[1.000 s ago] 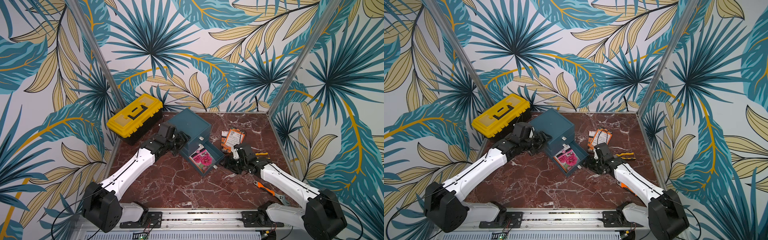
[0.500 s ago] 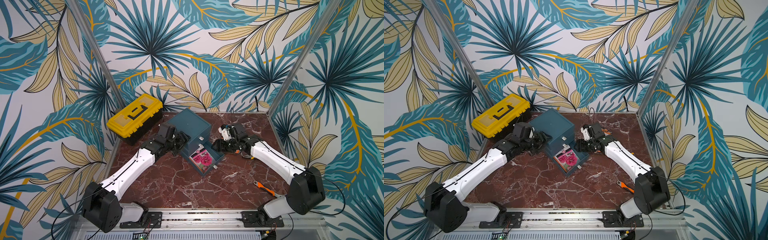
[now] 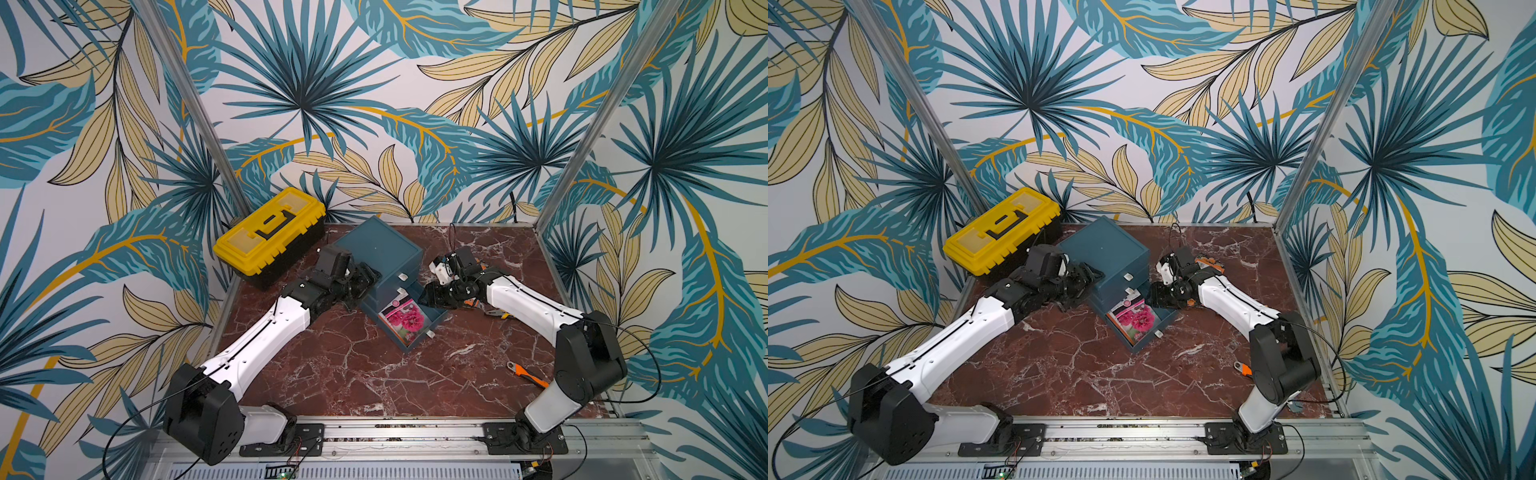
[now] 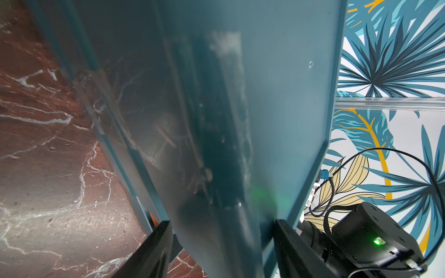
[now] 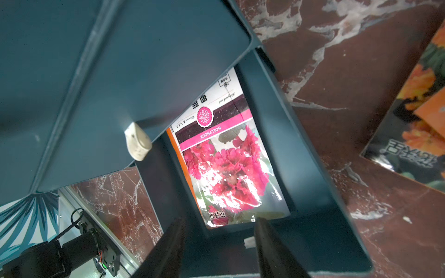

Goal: Take the seed bags out of the drawer
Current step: Open the drawer in the storage box.

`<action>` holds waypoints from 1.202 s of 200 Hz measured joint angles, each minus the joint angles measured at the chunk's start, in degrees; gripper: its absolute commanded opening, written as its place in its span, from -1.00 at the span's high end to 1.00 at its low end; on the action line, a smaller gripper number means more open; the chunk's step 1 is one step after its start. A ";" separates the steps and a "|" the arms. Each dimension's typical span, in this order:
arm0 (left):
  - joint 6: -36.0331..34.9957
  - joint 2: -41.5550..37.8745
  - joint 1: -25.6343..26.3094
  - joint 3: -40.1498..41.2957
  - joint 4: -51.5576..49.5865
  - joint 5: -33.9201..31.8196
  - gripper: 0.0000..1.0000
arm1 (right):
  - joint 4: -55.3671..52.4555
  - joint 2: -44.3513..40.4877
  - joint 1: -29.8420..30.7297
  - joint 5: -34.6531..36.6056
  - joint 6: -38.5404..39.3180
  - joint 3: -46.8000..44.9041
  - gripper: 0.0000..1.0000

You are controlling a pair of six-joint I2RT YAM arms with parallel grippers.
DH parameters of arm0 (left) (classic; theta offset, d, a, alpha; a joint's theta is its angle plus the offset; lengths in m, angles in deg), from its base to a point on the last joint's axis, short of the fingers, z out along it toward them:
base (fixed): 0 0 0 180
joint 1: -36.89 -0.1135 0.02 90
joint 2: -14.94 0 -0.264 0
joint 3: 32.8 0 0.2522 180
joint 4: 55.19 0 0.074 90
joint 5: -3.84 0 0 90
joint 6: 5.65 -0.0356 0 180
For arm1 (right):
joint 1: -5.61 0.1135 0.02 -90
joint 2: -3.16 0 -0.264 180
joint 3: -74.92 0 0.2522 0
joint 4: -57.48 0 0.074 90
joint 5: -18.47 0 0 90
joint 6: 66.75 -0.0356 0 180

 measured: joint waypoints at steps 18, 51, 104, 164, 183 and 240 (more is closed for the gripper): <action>0.00 0.00 0.00 0.00 0.00 0.11 -0.40 | 0.09 0.33 0.00 0.04 -0.44 -0.28 -0.01; -0.02 0.02 0.00 0.00 0.00 0.35 -0.40 | 0.11 1.01 0.00 0.61 -0.98 -0.28 0.02; 0.00 0.02 0.00 0.00 0.02 0.50 -0.40 | -3.87 -8.00 -0.04 5.57 -5.40 -1.25 0.13; -0.02 0.17 0.00 0.00 0.20 0.70 -0.40 | 4.11 -21.44 0.35 2.80 -21.03 -19.87 0.15; -0.02 0.17 0.00 0.00 0.20 0.70 -0.40 | 5.81 -21.88 1.01 2.71 -25.14 -24.11 0.21; -0.04 0.17 0.00 0.00 0.13 0.70 -0.40 | 18.47 -21.73 1.33 1.90 -34.29 -32.96 0.31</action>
